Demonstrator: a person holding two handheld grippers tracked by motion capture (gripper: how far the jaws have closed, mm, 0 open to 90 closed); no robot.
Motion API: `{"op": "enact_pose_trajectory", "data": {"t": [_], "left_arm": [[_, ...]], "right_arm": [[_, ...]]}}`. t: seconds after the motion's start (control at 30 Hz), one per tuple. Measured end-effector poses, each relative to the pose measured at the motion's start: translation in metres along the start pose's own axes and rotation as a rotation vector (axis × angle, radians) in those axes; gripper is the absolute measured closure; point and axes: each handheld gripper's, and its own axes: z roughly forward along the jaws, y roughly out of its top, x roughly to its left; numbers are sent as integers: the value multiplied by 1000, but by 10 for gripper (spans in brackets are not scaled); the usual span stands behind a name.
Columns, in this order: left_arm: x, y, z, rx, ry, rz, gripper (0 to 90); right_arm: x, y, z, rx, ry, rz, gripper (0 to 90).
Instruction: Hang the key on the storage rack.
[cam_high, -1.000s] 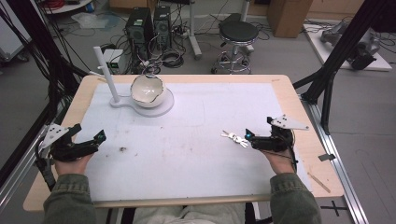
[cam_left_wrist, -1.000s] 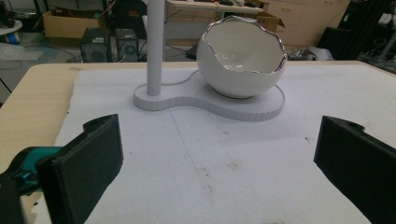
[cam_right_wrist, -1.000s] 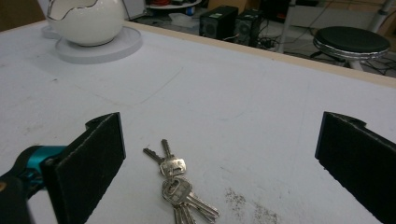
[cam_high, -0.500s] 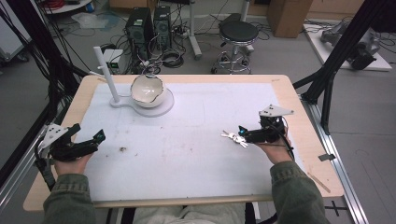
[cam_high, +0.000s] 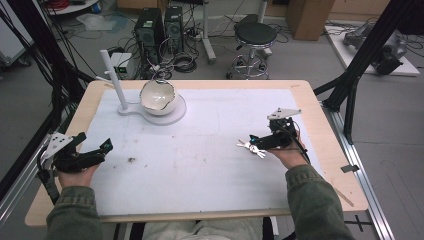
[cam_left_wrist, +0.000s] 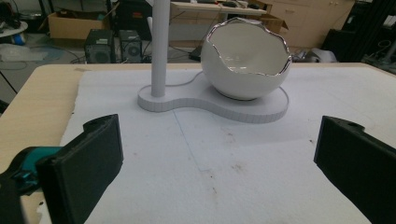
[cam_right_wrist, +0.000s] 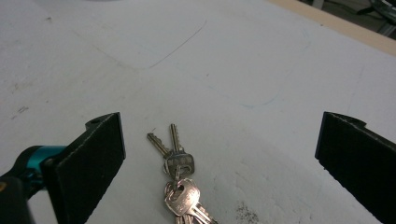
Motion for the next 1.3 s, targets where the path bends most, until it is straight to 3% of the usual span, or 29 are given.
{"op": "enact_pose_trajectory", "data": {"t": [0.37, 0.63, 0.93, 1.1, 1.13, 1.2, 1.3], "left_arm": [[0, 0, 0, 1, -4, -3, 17], [-1, -1, 3, 15, -15, 4, 17], [-3, -1, 6, 25, -20, 6, 17], [-2, -1, 6, 24, -22, 5, 17], [-2, -1, 6, 26, -22, 4, 17], [-2, -1, 6, 24, -22, 4, 17], [-2, -1, 6, 26, -22, 4, 17]], "right_arm": [[7, 15, 20, 112, 52, -52, 6], [10, 15, 33, 179, 61, -67, 6], [15, 21, 53, 306, 53, -92, 6], [17, 22, 64, 390, 95, -87, 51], [19, 24, 68, 433, 105, -113, 88], [20, 28, 72, 463, 126, -139, 164], [22, 34, 76, 490, 142, -141, 187]]}}
